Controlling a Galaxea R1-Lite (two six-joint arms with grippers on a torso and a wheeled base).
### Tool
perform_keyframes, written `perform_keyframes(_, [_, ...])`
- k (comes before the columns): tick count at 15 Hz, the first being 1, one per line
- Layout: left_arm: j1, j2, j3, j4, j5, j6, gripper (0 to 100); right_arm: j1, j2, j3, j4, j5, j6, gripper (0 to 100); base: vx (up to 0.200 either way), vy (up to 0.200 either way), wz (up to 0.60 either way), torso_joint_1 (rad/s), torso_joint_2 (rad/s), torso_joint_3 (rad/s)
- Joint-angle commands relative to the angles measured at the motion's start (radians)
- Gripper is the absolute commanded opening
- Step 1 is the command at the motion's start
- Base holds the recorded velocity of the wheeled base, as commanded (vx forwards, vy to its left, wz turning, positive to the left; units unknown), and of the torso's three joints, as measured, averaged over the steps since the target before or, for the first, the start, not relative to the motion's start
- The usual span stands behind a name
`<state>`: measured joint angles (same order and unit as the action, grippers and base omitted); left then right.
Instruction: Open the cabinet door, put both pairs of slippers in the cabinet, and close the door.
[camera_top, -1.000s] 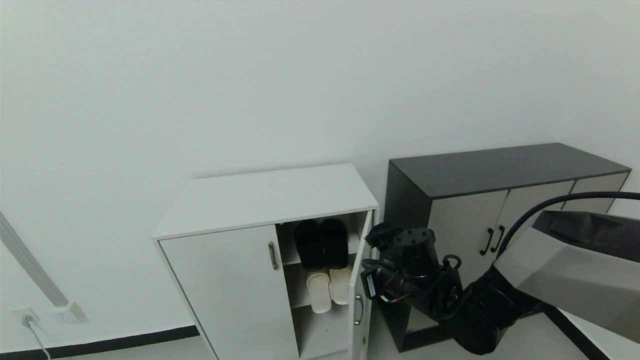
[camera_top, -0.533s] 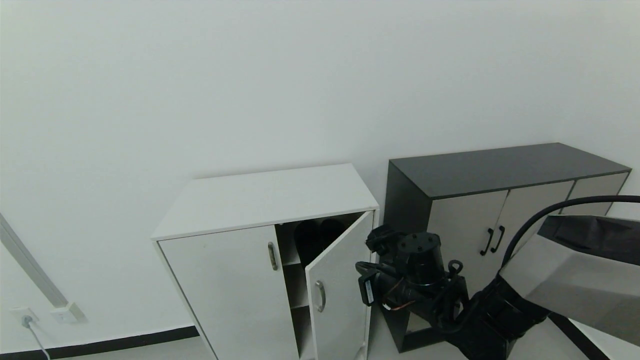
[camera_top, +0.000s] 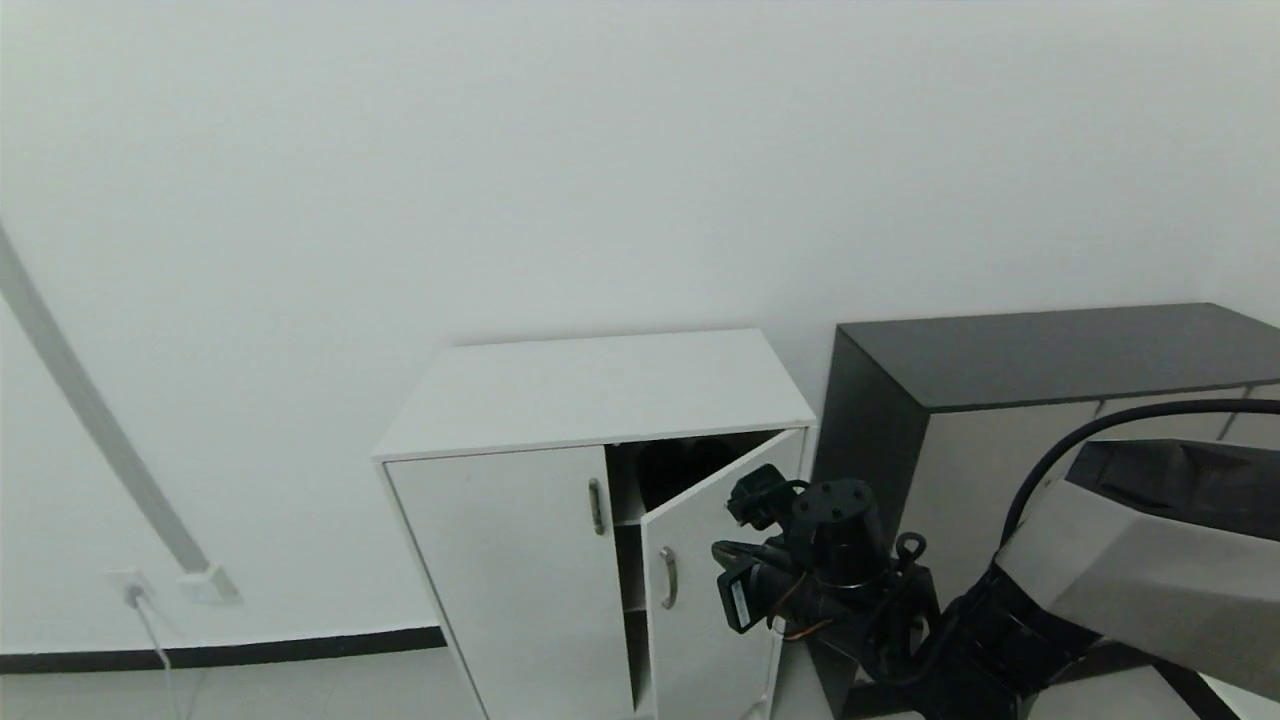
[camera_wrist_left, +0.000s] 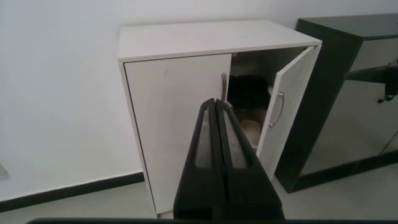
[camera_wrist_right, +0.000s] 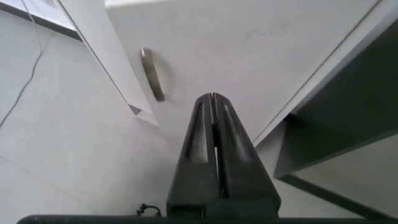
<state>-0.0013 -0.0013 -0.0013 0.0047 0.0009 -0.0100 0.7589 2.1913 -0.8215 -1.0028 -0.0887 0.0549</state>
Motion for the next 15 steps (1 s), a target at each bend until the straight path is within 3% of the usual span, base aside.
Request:
perform_keyframes(1, [0.001,0.001,0.000,0.000,0.001,-0.001,0,-0.001,-0.001,0.007,-0.004,0.003,-0.001,0,0.000,0.000,0.60,0.012,0.00,0.002])
perform_keyframes(10, [0.001,0.001,0.000,0.000,0.001,-0.001,0,-0.015,-0.042,0.196,-0.086,0.003,-0.049,0,0.000,0.000,0.00,0.000,0.00,0.000])
perform_keyframes(15, [0.001,0.001,0.000,0.000,-0.001,-0.002,0,-0.029,-0.033,0.251,-0.143,0.001,-0.049,0,0.200,0.000,0.00,0.000,0.00,0.002])
